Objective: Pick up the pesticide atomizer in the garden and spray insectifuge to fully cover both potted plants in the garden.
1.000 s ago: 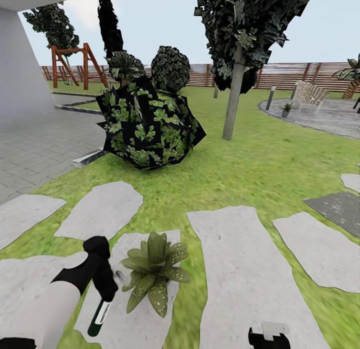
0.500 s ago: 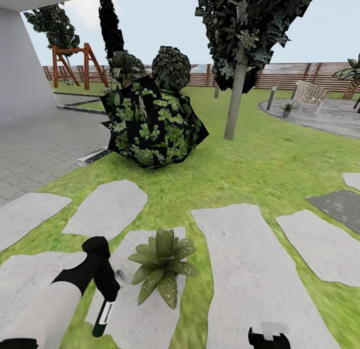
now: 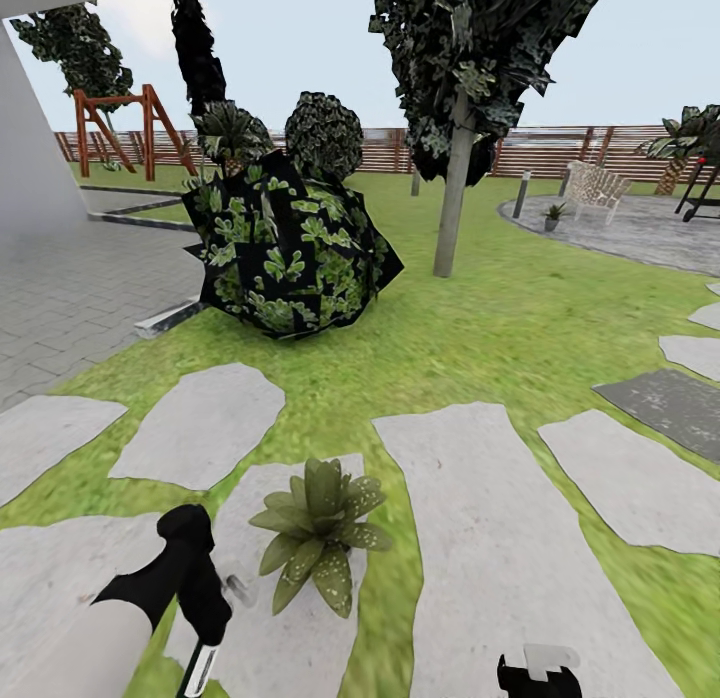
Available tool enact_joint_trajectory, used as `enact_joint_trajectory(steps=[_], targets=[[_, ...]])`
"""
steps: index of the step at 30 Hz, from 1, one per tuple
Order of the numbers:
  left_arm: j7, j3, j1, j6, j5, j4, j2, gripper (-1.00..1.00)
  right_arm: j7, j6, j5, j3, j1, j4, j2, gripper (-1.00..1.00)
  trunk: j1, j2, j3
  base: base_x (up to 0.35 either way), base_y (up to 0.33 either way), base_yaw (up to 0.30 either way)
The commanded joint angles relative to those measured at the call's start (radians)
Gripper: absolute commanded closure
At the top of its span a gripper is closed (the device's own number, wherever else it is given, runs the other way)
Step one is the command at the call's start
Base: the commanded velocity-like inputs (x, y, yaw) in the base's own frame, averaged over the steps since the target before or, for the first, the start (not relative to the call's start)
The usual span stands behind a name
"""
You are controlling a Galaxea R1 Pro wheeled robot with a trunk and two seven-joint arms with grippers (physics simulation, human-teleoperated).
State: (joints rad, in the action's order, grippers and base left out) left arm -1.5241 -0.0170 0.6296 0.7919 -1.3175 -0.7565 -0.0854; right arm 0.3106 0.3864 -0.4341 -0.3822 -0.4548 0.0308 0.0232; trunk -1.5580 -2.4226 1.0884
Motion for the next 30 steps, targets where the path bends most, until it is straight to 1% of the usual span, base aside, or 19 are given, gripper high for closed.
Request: enact_joint_trajectory(steps=[1,4,6,10,11,14,16,21,25,30], targets=[[-0.002,-0.002,-0.002,0.010,0.008,-0.001,-0.002,1.00,0.004,0.004,-0.011,-0.008,-0.001,-0.002,0.001,-1.00,0.000,0.000,0.001,0.000,0.000,0.000],[0.026,0.002,-0.005,0.010,0.028,-0.015,0.001,1.00,0.004,0.005,-0.012,-0.007,-0.001,-0.003,0.004,-1.00,0.000,0.000,0.001,0.000,0.000,0.000],[0.030,0.004,-0.005,0.010,0.031,-0.017,0.004,1.00,0.004,0.005,-0.012,-0.007,-0.001,-0.002,0.004,-1.00,0.000,0.000,0.001,-0.027,0.000,0.000],[0.033,0.004,-0.004,0.010,0.061,-0.019,0.002,1.00,0.001,0.004,-0.012,-0.007,-0.001,-0.004,0.005,-1.00,0.000,0.000,0.001,-0.232,0.102,0.000],[0.033,0.010,-0.004,0.010,0.063,-0.019,0.003,1.00,0.001,0.004,-0.012,-0.007,-0.001,-0.003,0.005,-1.00,0.000,0.000,0.001,-0.210,0.227,0.000],[0.033,0.048,-0.003,0.010,0.065,-0.020,0.005,1.00,0.001,0.003,-0.011,-0.007,-0.001,-0.002,0.004,-1.00,0.000,0.000,0.001,-0.100,0.271,0.000],[0.034,0.059,0.000,0.009,0.065,-0.020,0.009,1.00,0.001,0.003,-0.011,-0.007,-0.001,-0.002,0.004,-1.00,0.000,0.000,0.001,-0.021,0.294,-0.068],[0.034,0.057,0.010,0.005,0.064,-0.018,0.009,1.00,0.001,0.003,-0.011,-0.007,-0.001,-0.003,0.004,-1.00,0.000,0.000,0.001,0.026,0.292,-0.228],[0.030,0.057,0.013,0.004,0.064,-0.018,0.003,1.00,0.001,0.003,-0.011,-0.007,-0.001,-0.003,0.004,-1.00,0.000,0.000,0.001,0.212,0.254,-0.260],[0.022,0.055,0.013,-0.002,0.063,-0.018,0.008,1.00,0.003,0.004,-0.011,-0.007,-0.001,-0.002,0.004,-1.00,0.000,0.000,0.001,0.254,0.198,-0.255]])
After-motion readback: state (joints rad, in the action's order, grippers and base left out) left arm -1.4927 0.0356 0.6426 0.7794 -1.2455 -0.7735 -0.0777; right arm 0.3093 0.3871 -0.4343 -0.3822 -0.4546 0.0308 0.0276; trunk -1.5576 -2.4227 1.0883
